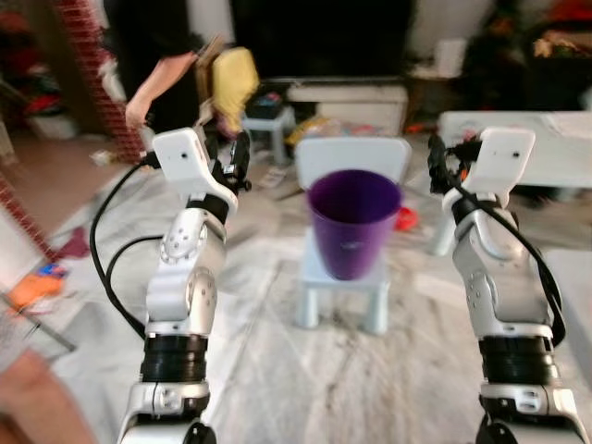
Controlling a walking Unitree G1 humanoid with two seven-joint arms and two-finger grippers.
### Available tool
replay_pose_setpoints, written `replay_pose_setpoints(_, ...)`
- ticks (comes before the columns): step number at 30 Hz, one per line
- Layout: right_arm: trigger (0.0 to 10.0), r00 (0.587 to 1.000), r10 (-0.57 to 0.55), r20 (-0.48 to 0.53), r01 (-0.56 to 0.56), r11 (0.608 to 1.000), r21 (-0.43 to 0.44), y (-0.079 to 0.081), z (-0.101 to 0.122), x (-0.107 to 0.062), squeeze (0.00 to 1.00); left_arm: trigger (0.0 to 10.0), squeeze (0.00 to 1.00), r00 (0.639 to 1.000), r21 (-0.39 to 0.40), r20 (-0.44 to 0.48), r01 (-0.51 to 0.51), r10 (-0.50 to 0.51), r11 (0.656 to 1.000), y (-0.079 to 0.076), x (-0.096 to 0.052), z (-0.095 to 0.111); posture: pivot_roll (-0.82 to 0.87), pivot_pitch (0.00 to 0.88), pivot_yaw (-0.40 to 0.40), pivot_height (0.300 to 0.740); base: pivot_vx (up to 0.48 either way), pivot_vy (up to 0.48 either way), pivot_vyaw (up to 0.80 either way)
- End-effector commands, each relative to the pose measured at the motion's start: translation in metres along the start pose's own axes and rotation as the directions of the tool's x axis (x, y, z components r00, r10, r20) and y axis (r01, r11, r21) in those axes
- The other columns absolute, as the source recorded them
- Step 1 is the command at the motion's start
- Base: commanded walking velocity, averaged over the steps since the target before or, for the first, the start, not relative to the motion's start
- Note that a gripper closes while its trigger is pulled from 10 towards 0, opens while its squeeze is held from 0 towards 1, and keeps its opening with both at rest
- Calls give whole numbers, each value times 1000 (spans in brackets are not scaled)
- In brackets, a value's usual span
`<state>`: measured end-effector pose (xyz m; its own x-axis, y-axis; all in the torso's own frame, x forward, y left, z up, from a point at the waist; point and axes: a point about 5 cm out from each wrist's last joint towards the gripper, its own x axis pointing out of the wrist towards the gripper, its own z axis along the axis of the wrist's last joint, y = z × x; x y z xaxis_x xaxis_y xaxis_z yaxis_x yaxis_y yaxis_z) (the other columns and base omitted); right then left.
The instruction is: Picking trash to rubbish bin
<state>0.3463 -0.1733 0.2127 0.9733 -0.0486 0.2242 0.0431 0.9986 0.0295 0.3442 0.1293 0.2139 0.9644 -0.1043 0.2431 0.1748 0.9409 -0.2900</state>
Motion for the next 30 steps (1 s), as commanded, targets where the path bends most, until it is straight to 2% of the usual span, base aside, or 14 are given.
replay_pose_setpoints(1,10000,1000,12,6,-12,1000,6,4,3,2,0,10000,0,1000,6,7,4,-4,1000,1,1,3,-99,0,24,740,0,0,-775)
replay_pose_setpoints(4,10000,1000,20,-4,-20,1000,5,7,0,1,0,10000,0,1000,-2,-11,5,-5,1000,2,0,-1,-96,0,29,740,0,0,-779)
replay_pose_setpoints(8,10000,1000,15,9,-15,1000,12,7,4,6,0,10000,0,997,-12,-9,73,-73,997,-8,4,3,-81,0,22,740,0,0,-775)
replay_pose_setpoints(9,10000,1000,15,9,-15,1000,12,7,4,7,0,10000,0,995,-26,-24,99,-100,995,-13,6,1,-72,0,19,740,0,0,-775)
replay_pose_setpoints(10,10000,1000,18,9,-18,1000,10,7,4,8,0,10000,0,984,-51,-78,156,-160,986,-23,8,-5,-65,0,15,740,0,0,-775)
replay_pose_setpoints(12,10000,1000,25,11,-25,1000,7,10,4,10,0,10000,0,951,-112,-142,261,-275,959,-43,8,-13,-66,0,20,740,0,0,-775)
replay_pose_setpoints(14,10000,999,27,17,-27,1000,8,12,5,11,0,10000,0,938,-88,-144,304,-315,948,-51,5,-15,-73,0,27,740,0,0,-778)
replay_pose_setpoints(16,10000,999,24,23,-24,1000,10,12,6,11,0,10000,0,941,-59,-142,302,-307,951,-50,1,-17,-73,0,29,740,0,0,-775)
replay_pose_setpoints(23,10000,1000,3,8,-3,1000,13,7,0,6,0,10000,0,962,-22,-172,211,-211,977,-25,-9,-23,-64,0,30,740,0,0,-775)
replay_pose_setpoints(26,10000,1000,0,19,0,1000,16,7,3,10,0,10000,0,978,0,-141,155,-154,988,-15,-5,-16,-55,0,25,740,0,0,-781)
replay_pose_setpoints(30,10000,1000,-1,25,1,1000,16,7,6,12,0,10000,0,984,13,-115,139,-137,990,-12,-1,-10,-51,0,20,740,0,0,-778)
